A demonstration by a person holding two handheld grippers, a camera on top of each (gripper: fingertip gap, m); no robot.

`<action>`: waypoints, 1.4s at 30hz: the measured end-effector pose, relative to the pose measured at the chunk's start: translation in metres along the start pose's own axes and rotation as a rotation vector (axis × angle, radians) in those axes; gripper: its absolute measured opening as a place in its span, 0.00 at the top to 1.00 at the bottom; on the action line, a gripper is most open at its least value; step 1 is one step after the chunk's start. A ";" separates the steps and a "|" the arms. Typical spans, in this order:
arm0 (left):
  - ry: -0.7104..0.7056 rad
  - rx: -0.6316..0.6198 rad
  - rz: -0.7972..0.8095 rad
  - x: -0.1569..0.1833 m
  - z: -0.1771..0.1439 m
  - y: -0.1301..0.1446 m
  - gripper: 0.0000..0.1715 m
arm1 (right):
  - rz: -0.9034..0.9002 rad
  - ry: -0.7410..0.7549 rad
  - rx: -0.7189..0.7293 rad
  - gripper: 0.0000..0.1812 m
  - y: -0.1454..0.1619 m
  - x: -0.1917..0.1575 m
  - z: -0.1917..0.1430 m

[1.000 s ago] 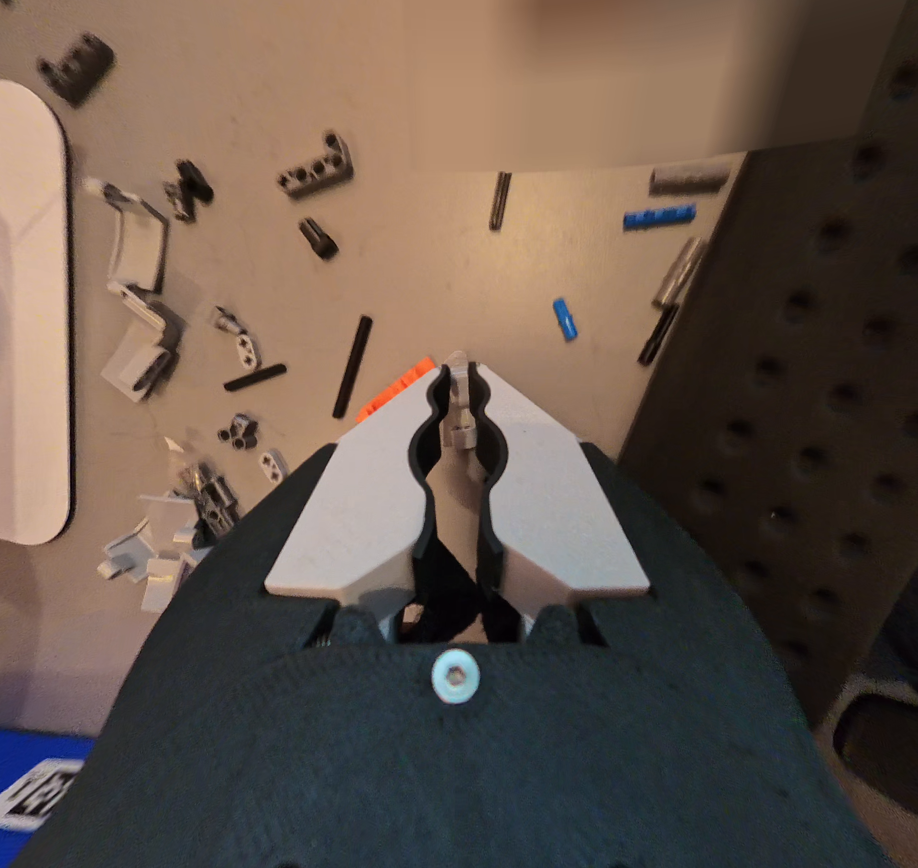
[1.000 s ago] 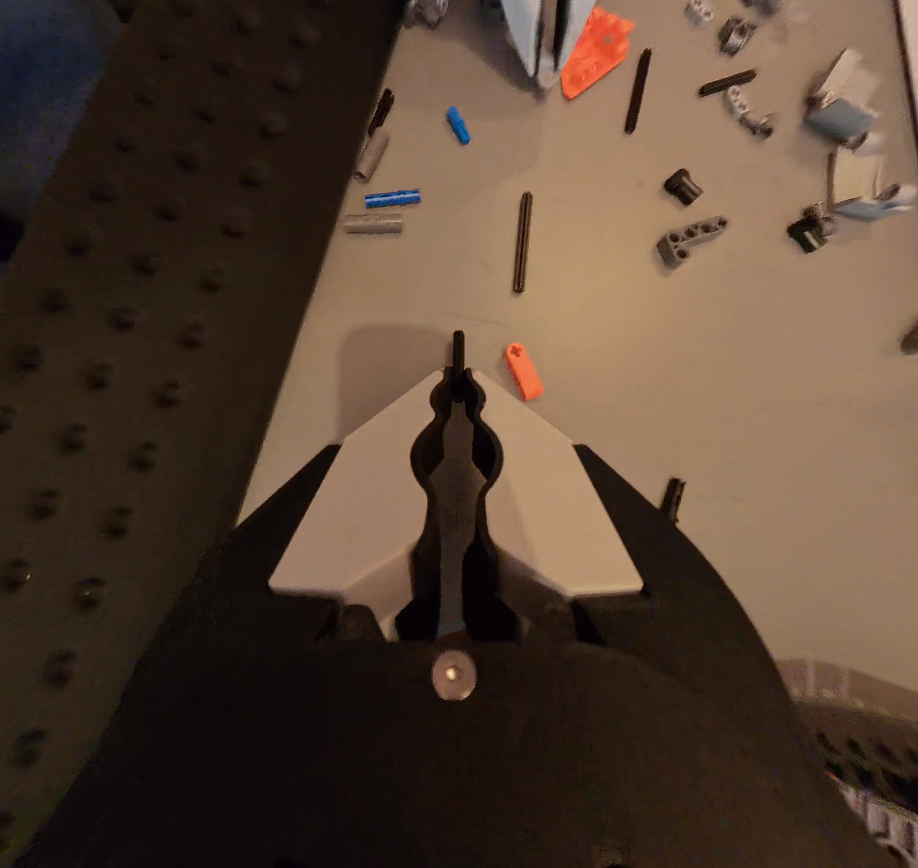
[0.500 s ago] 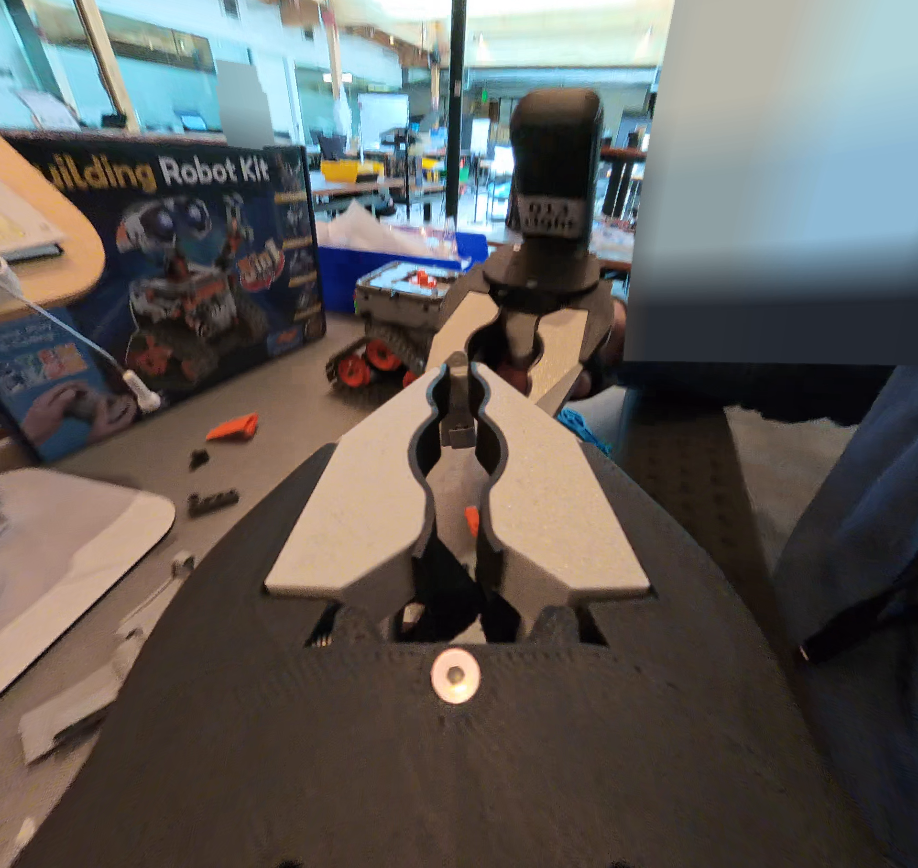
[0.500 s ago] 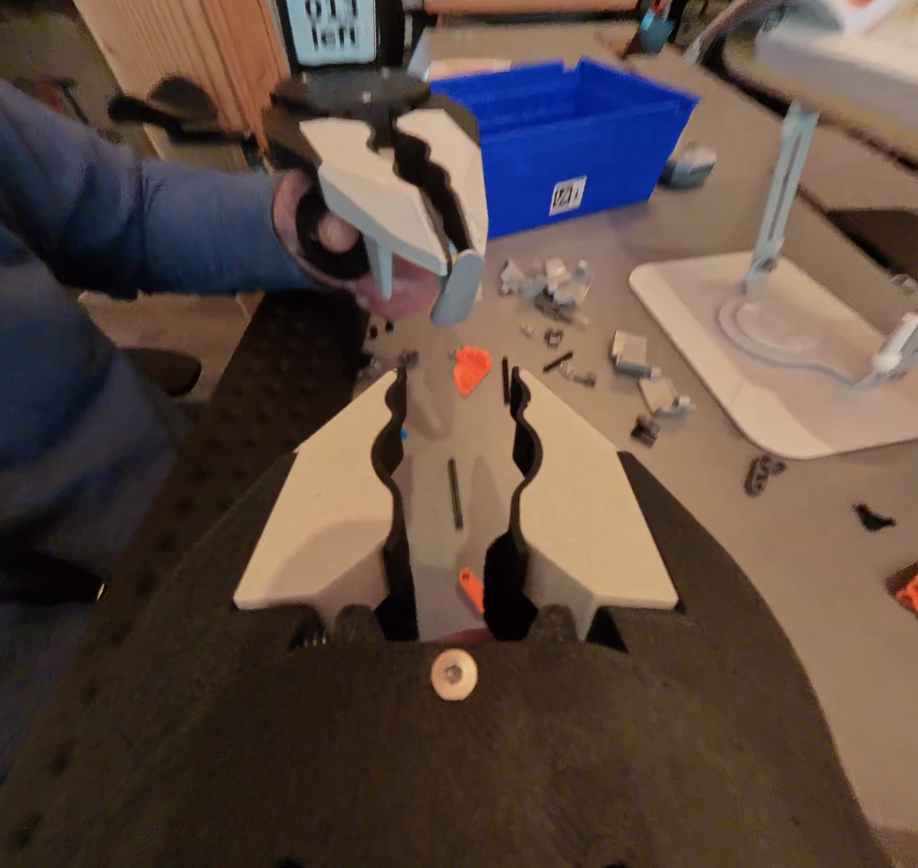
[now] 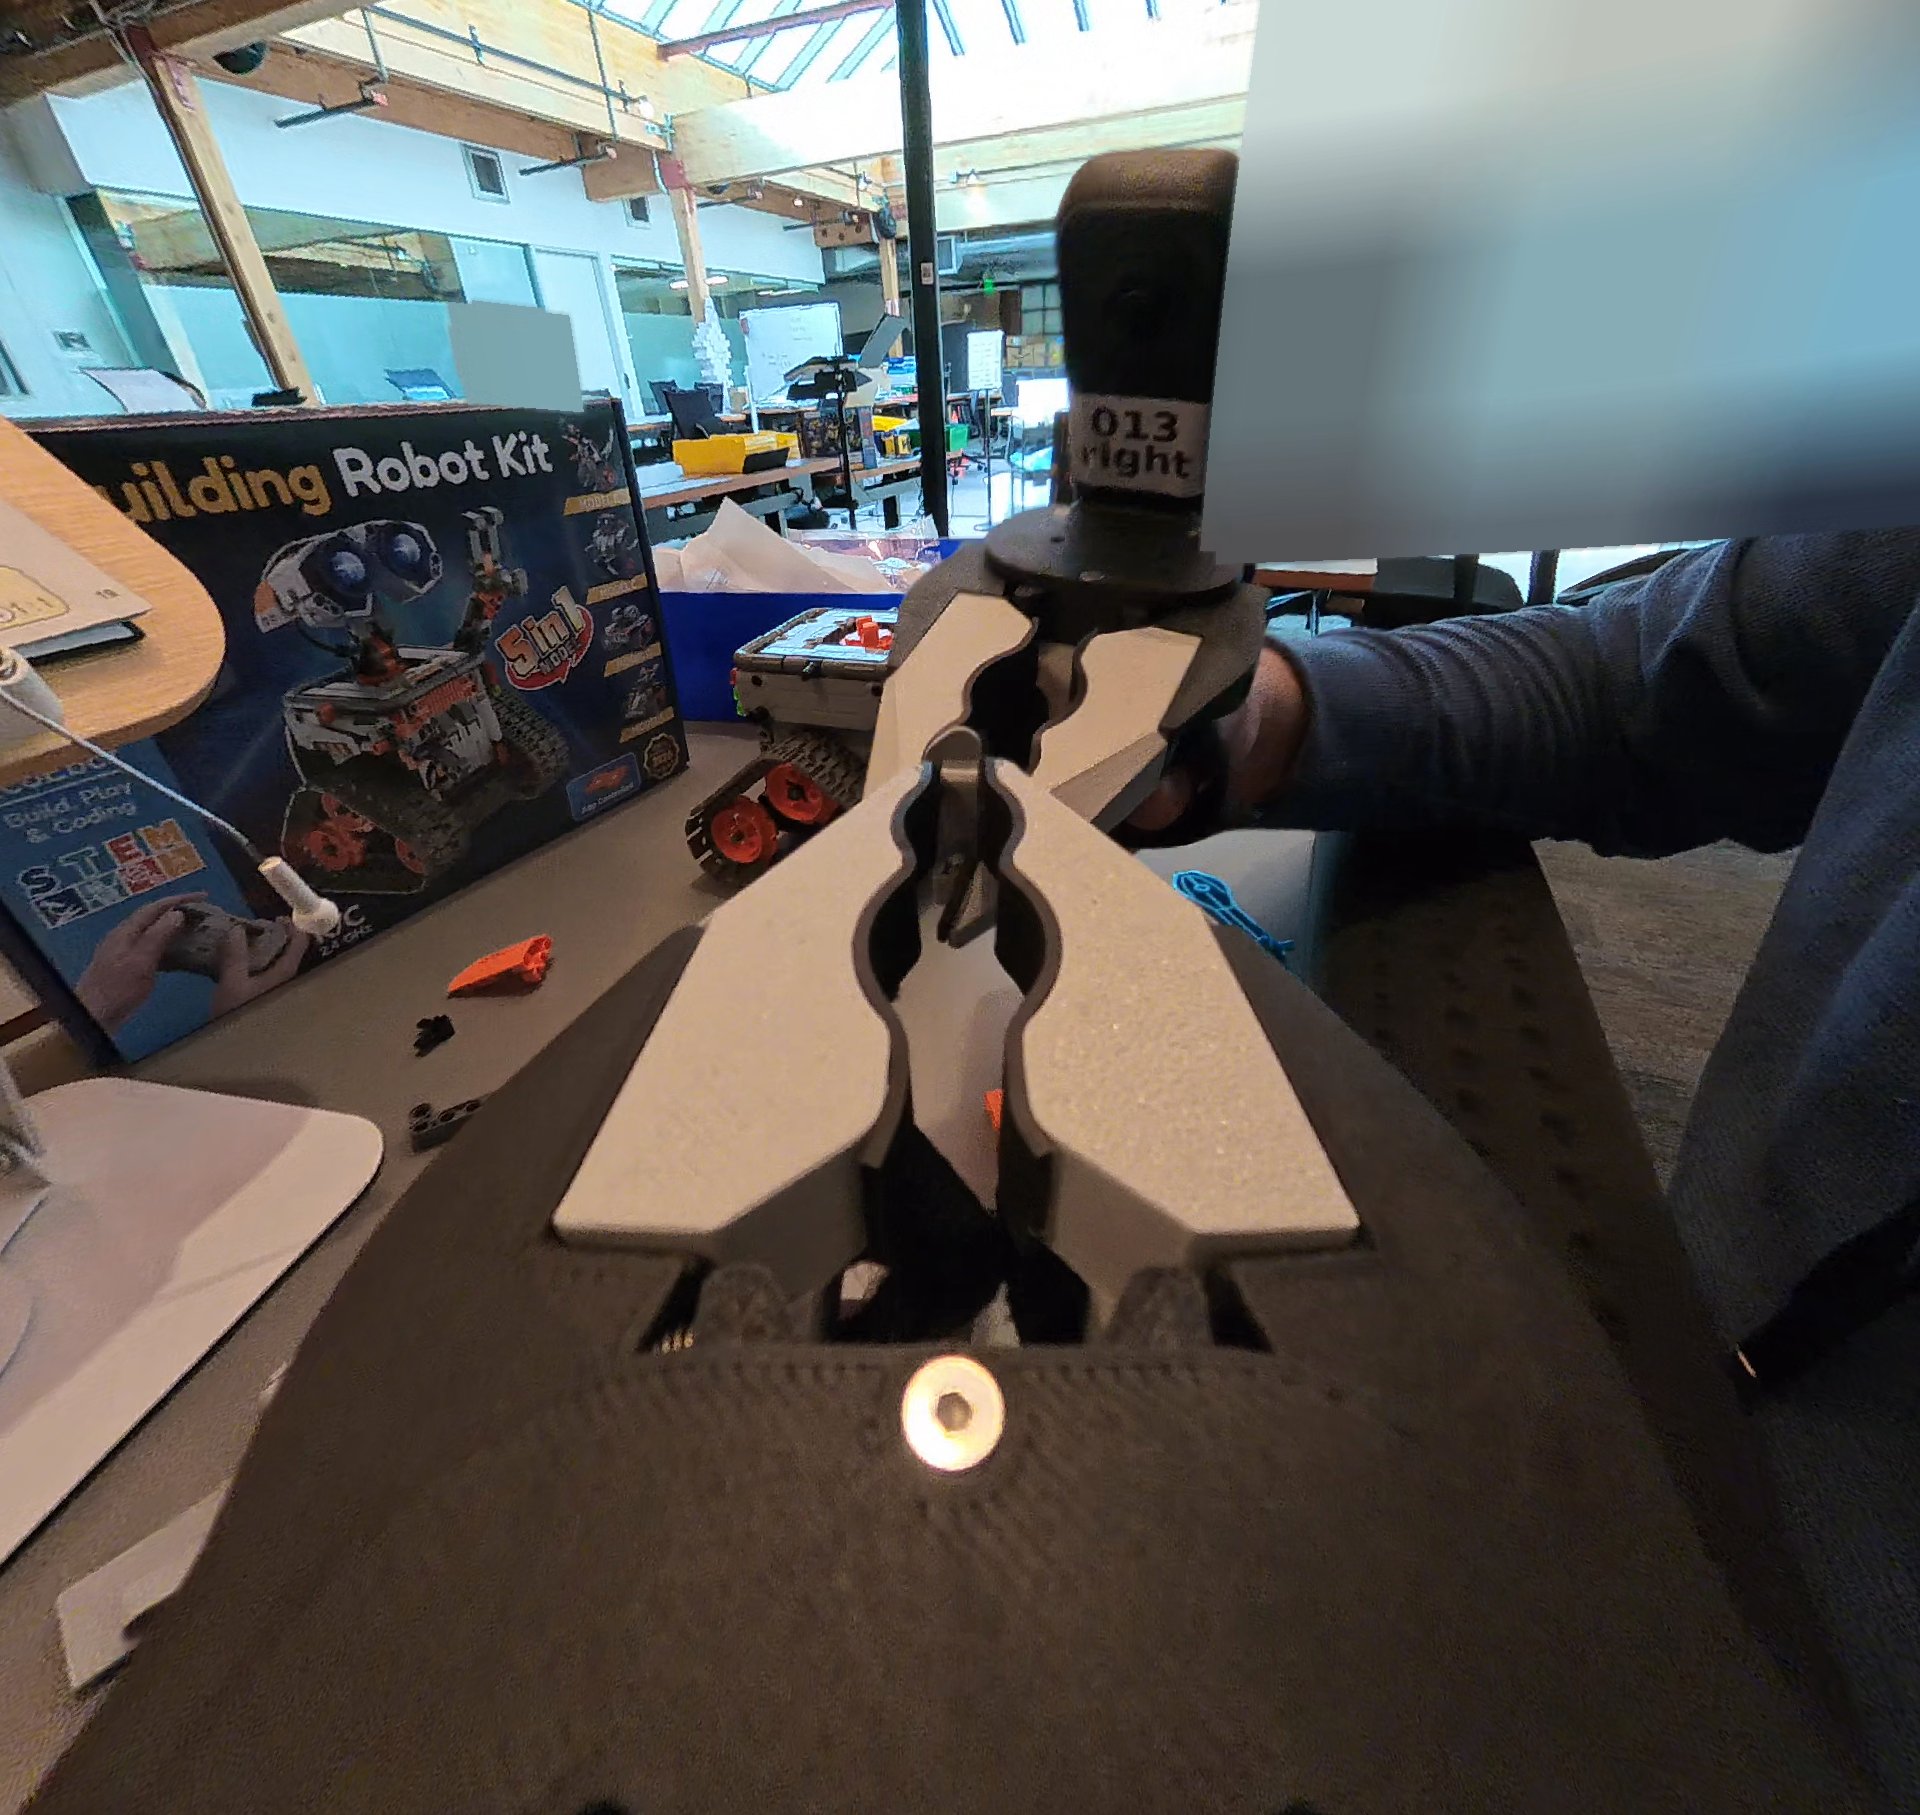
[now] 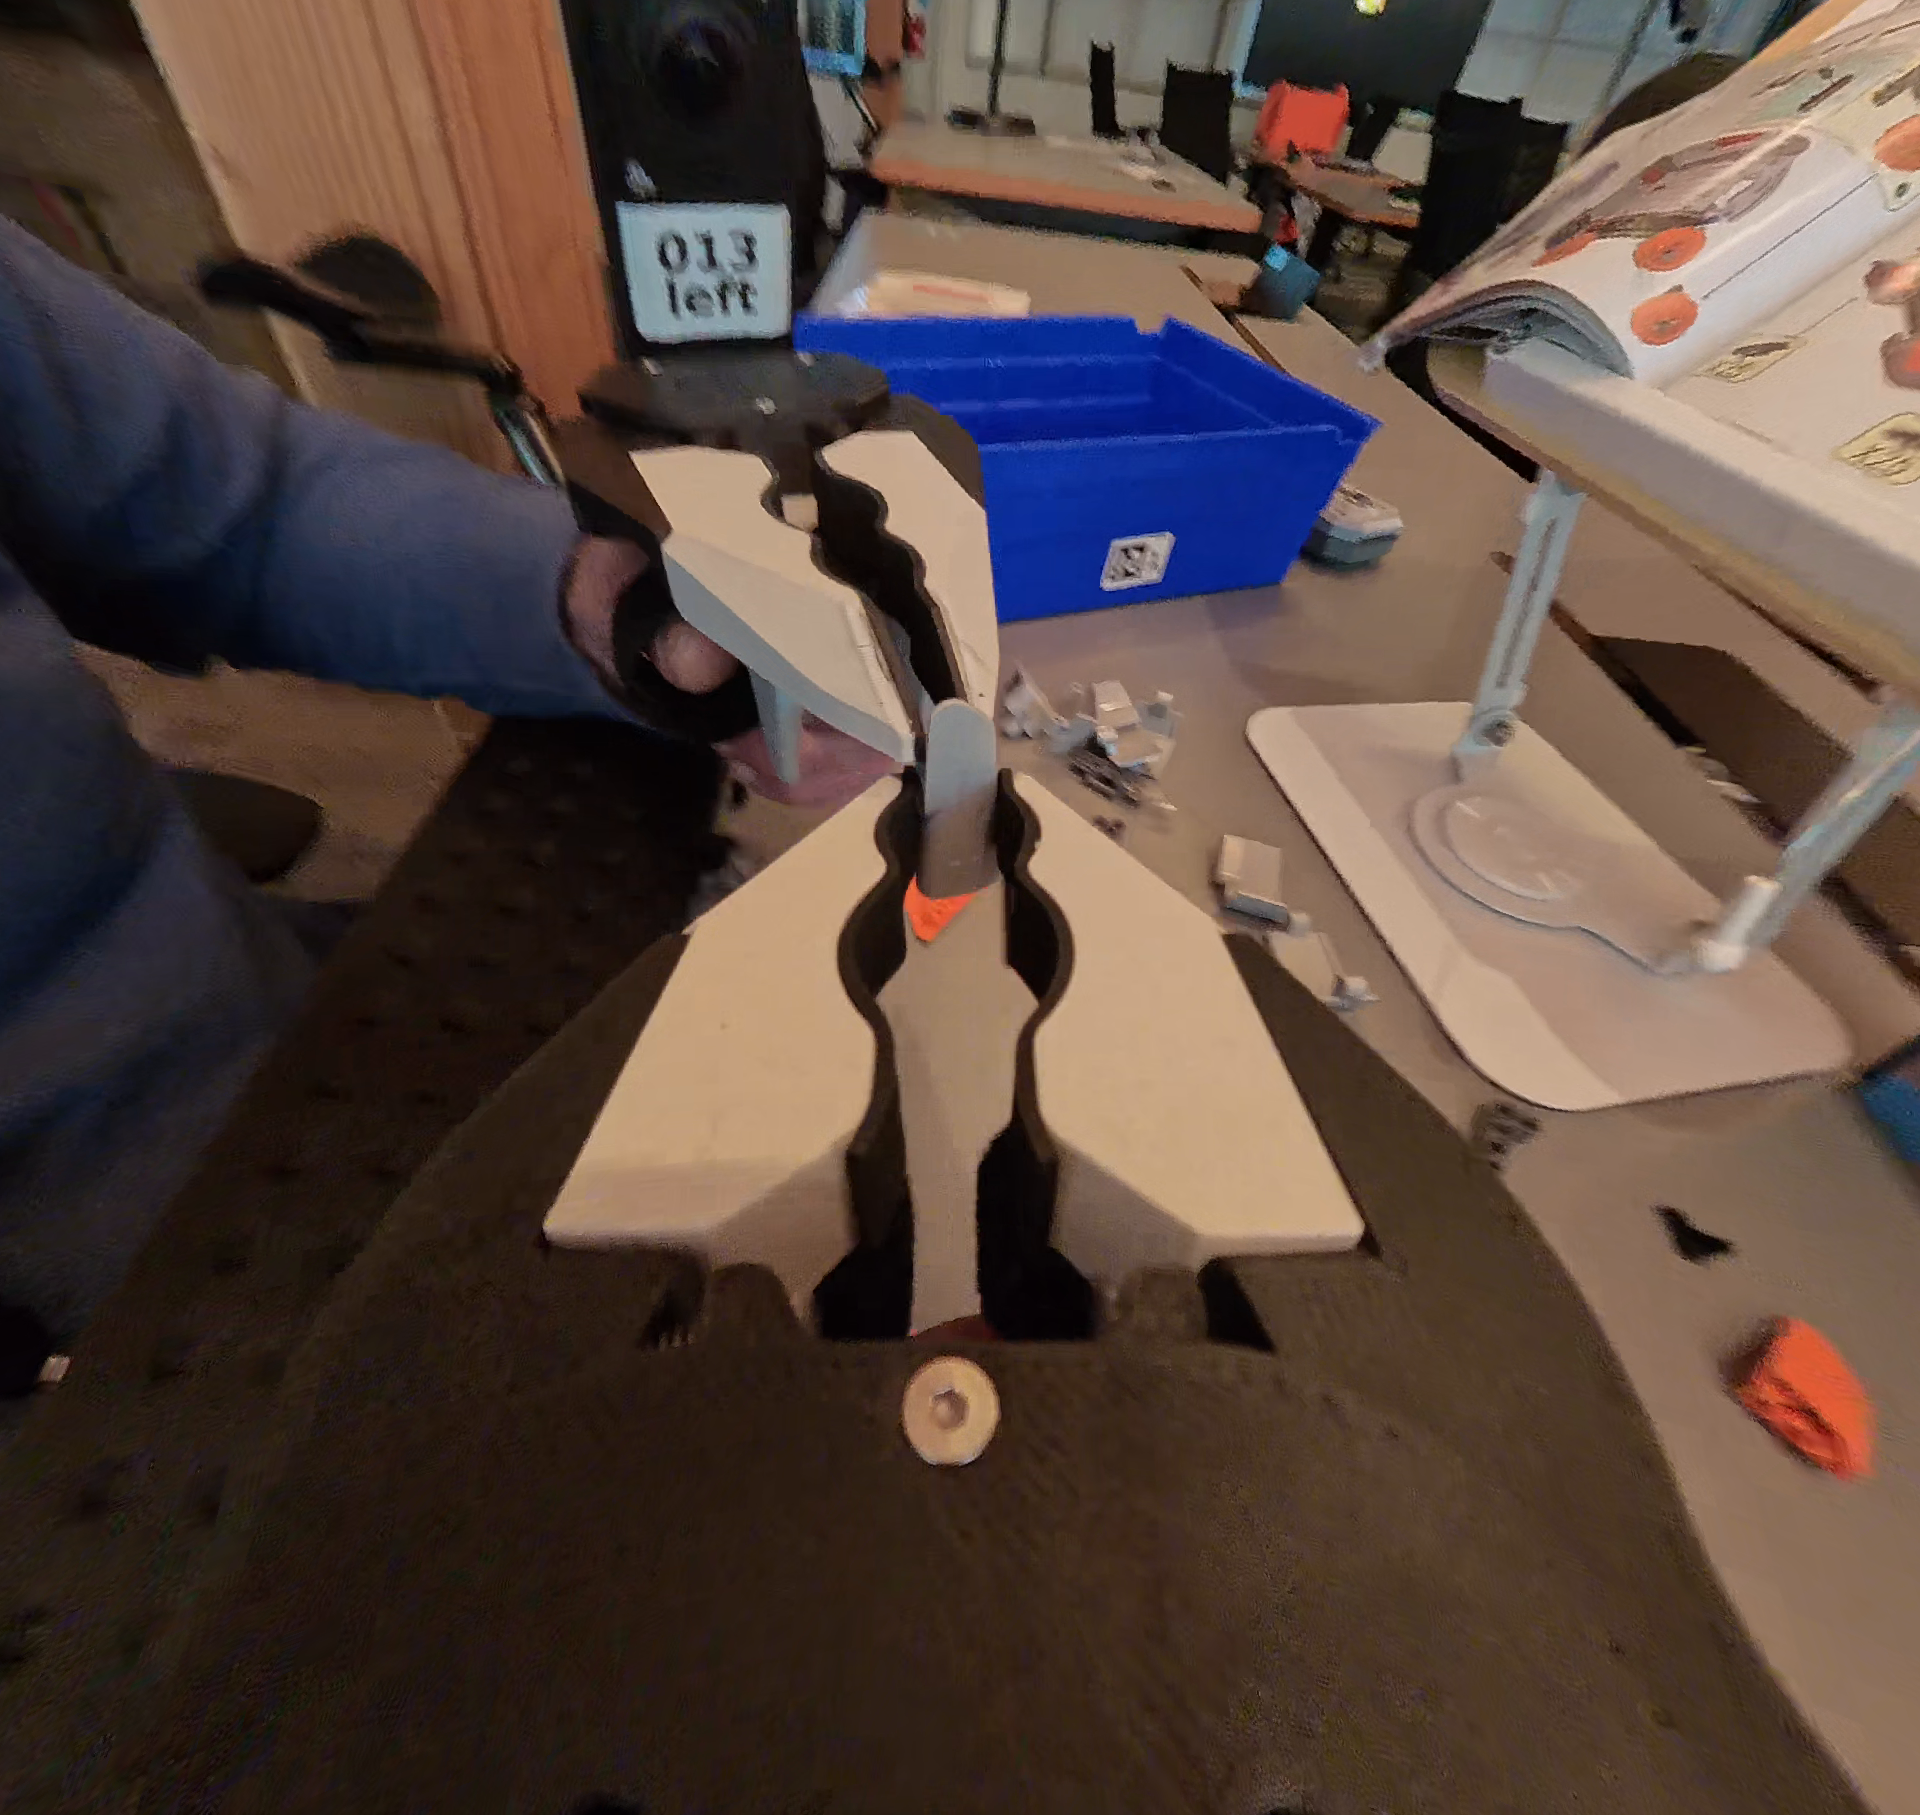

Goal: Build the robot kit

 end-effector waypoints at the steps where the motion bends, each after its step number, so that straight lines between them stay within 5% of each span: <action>1: -0.013 -0.014 0.004 -0.001 -0.001 0.001 0.96 | -0.056 0.026 -0.040 0.94 0.001 0.000 0.001; 10: -0.178 -0.176 0.044 -0.010 -0.001 0.013 0.80 | -0.837 0.303 -0.462 0.94 0.008 0.008 0.008; 20: -0.246 -0.183 0.023 -0.014 0.000 0.021 0.96 | -1.252 0.392 -0.556 0.94 0.015 0.001 0.018; 33: -0.032 0.020 -0.266 -0.014 -0.007 0.005 0.97 | -0.864 0.278 -0.198 0.92 -0.008 -0.007 0.006; 42: 0.008 0.085 -0.291 -0.017 -0.014 -0.001 0.97 | -0.226 0.115 0.006 0.92 -0.014 0.009 -0.014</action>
Point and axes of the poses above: each gripper's, where its closed fingertips meet, z out along the fingers, y out of its underside, x = y × z across the jaws, the point moved 7 cm from there along -z, back along the fingers, and after that the axes turned 15 degrees about x, right-handed, at the moved point
